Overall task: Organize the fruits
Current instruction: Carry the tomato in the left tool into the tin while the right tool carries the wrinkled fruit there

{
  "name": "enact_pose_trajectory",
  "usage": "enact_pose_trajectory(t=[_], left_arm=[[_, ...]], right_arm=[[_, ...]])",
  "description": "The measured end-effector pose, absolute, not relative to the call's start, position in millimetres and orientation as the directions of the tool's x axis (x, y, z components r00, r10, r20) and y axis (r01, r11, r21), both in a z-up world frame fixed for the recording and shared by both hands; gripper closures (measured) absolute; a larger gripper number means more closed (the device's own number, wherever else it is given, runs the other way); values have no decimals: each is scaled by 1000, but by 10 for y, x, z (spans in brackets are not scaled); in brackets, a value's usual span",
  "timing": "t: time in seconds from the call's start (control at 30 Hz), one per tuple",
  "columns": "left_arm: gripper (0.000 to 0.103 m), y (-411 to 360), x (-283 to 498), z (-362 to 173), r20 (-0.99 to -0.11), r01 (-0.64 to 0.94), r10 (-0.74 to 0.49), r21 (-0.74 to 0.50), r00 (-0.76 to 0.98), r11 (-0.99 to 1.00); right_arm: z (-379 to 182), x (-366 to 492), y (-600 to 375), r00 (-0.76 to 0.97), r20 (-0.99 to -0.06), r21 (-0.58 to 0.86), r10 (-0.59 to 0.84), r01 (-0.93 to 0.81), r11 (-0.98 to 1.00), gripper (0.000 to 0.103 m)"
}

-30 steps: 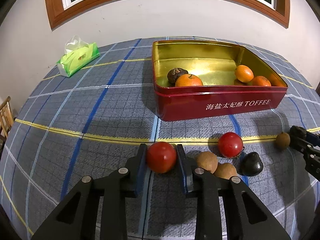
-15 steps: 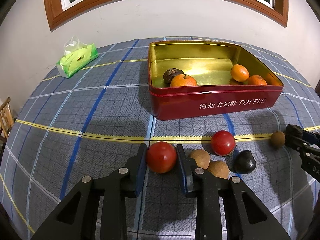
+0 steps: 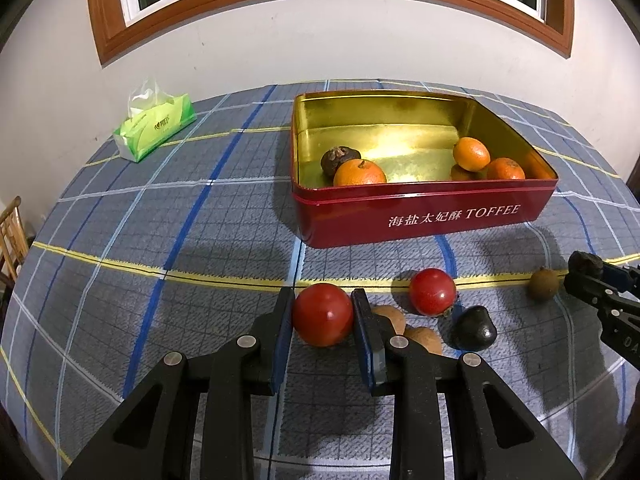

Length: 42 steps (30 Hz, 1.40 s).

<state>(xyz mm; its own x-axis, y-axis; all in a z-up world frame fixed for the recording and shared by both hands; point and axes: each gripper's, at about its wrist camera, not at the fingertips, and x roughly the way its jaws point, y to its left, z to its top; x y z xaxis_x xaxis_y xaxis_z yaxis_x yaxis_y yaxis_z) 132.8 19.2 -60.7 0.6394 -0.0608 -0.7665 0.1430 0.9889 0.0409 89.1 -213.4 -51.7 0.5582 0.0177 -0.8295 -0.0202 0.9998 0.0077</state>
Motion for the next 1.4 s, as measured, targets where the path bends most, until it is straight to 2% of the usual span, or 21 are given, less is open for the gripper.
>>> enact_pose_trajectory(t=[0.73, 1.4], left_arm=[[74, 101, 1279, -280, -736, 167, -86, 37, 671, 985], [74, 1, 1641, 64, -704, 174, -94, 42, 704, 984]], right_arm=[[4, 935, -1918, 643, -764, -20, 61, -118, 993, 68], [168, 1326, -1791, 651, -752, -18, 105, -180, 984, 68]])
